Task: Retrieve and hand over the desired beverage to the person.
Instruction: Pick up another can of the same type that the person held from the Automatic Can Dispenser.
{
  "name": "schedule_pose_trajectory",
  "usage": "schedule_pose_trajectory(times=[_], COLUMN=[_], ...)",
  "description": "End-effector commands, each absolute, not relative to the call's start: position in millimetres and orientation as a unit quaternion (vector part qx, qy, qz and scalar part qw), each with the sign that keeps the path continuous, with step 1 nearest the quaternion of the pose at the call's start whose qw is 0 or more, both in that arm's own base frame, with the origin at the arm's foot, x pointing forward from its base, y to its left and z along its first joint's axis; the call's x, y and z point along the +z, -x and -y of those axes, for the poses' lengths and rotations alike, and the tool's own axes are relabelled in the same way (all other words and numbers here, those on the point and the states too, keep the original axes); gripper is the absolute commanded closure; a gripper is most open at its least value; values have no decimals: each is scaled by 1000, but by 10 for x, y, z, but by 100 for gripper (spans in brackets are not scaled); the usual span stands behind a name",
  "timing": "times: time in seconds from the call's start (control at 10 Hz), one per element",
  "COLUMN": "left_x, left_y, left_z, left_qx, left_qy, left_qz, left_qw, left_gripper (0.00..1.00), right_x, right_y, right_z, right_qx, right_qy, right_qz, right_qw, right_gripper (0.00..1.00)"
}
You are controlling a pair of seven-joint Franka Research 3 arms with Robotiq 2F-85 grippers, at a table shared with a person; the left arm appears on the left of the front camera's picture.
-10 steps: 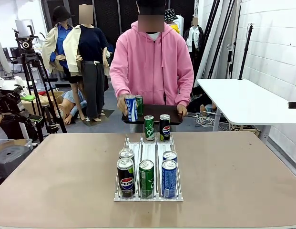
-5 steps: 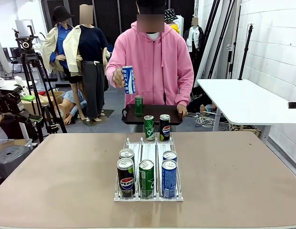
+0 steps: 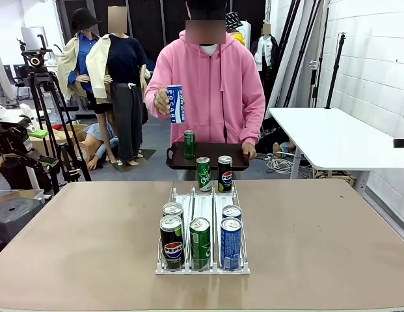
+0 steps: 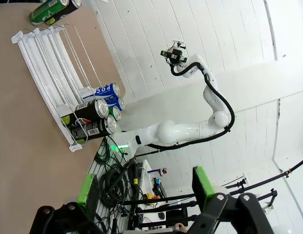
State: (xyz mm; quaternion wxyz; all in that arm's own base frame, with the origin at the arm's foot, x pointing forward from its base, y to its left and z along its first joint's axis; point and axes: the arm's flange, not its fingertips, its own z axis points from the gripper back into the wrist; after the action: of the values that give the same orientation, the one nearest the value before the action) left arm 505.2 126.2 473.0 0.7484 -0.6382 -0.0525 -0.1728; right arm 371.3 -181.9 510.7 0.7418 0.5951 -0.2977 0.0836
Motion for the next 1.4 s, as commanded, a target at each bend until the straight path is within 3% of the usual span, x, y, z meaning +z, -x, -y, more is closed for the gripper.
schedule_pose_trajectory(times=[0.0, 1.3], left_x=[4726, 4726], left_y=[-5034, -5034], left_z=[-1256, -1256], left_qx=[-169, -169], left_qy=[637, 637], left_qz=[55, 55], left_qw=[751, 751], left_gripper=[0, 0], right_x=[5108, 5108], right_y=[-3714, -3714], right_z=[1812, 1812], right_qx=[88, 88], right_qy=[-600, -600], right_qz=[299, 299], right_qw=[737, 737], right_gripper=[0, 0])
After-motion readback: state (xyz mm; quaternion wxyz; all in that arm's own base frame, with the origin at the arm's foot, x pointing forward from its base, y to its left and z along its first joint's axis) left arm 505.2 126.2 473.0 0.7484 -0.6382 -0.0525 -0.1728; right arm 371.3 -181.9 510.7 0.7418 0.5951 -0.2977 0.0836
